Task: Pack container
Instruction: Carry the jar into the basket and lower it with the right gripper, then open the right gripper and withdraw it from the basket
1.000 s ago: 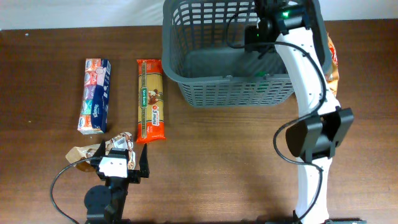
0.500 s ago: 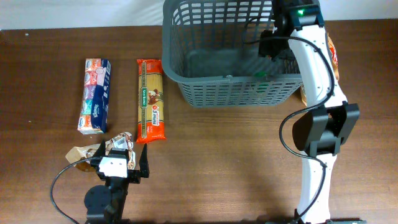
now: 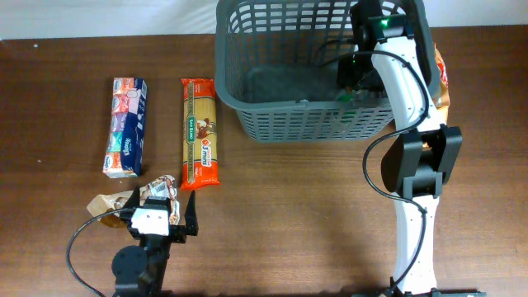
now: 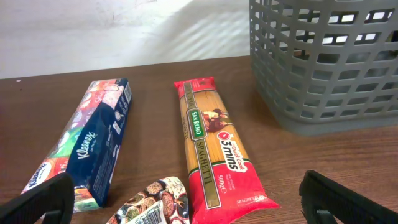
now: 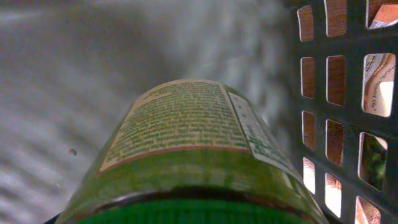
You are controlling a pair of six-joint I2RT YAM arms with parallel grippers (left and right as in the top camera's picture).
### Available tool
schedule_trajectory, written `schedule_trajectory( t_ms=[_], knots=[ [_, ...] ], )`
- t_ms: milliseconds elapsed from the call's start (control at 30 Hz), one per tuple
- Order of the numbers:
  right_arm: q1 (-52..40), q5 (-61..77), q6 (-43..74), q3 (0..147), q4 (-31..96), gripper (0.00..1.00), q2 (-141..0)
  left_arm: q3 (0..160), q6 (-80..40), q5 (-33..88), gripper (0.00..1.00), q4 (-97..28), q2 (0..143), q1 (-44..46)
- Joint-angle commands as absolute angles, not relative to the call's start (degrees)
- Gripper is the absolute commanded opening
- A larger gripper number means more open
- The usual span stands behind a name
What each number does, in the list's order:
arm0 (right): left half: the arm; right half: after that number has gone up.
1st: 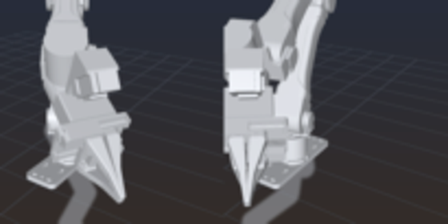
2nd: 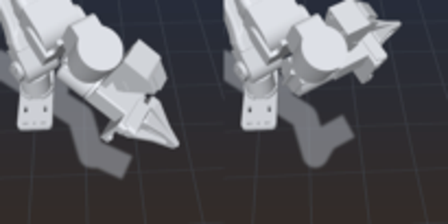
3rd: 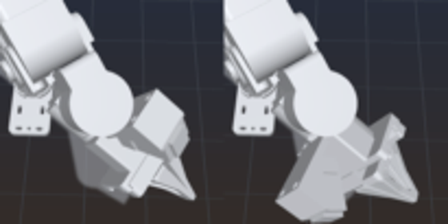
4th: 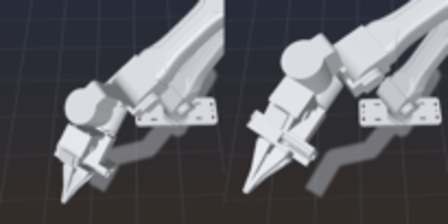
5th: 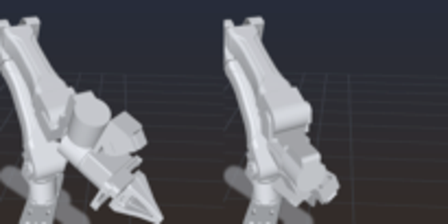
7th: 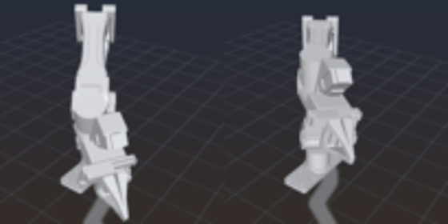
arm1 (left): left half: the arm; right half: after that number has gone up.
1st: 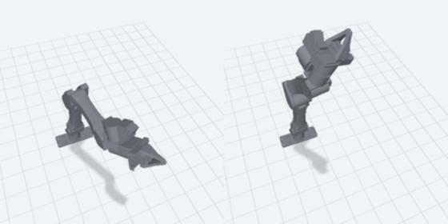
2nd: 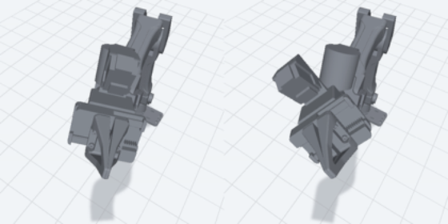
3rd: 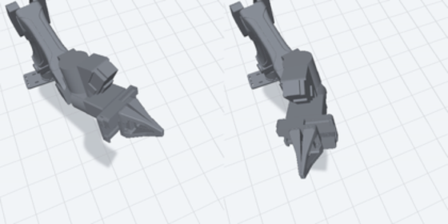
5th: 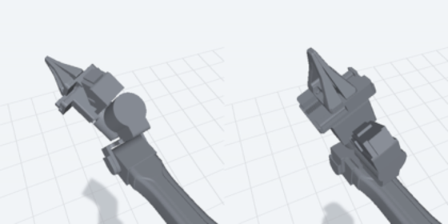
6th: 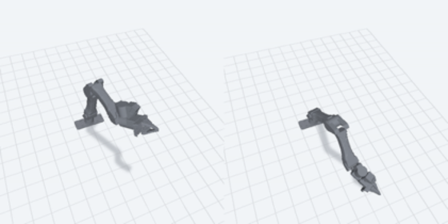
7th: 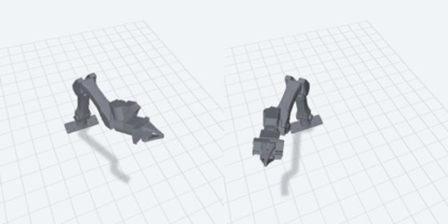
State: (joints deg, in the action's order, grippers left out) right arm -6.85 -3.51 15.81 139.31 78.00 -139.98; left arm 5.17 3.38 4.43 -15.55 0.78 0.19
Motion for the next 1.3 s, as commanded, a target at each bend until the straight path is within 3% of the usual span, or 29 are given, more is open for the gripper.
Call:
schedule_trajectory(
  t_ms=[0,467,600,733,833,900,1267],
  knots=[
    [-7.09,-3.18,15.42,139.48,77.95,0.04,-140.4,4.86,3.03,4.23,0.99,-15.44,0.3,-0.19],
    [-7.09,-1.96,15.44,139.37,78.5,0.04,-143.0,4.86,3.03,4.23,0.99,-15.44,0.3,-0.19],
    [-7.09,-1.93,15.42,139.39,78.67,0.31,-143.0,4.86,3.03,4.23,0.99,-15.44,0.3,-0.19],
    [-7.09,-1.93,15.4,139.39,78.85,0.76,-143.0,4.86,3.03,4.23,0.99,-15.44,0.3,-0.19],
    [-7.09,-1.93,15.22,139.39,78.85,0.94,-143.0,4.86,3.01,4.23,0.99,-15.44,0.3,-0.19],
    [-7.09,-1.96,15.22,139.39,78.85,0.98,-143.0,4.86,3.03,4.23,0.99,-15.44,0.3,-0.19],
    [-7.09,-1.89,13.72,148.79,83.2,1.0,-142.41,4.86,3.03,4.23,0.99,-15.44,0.3,-0.19]
  ],
)
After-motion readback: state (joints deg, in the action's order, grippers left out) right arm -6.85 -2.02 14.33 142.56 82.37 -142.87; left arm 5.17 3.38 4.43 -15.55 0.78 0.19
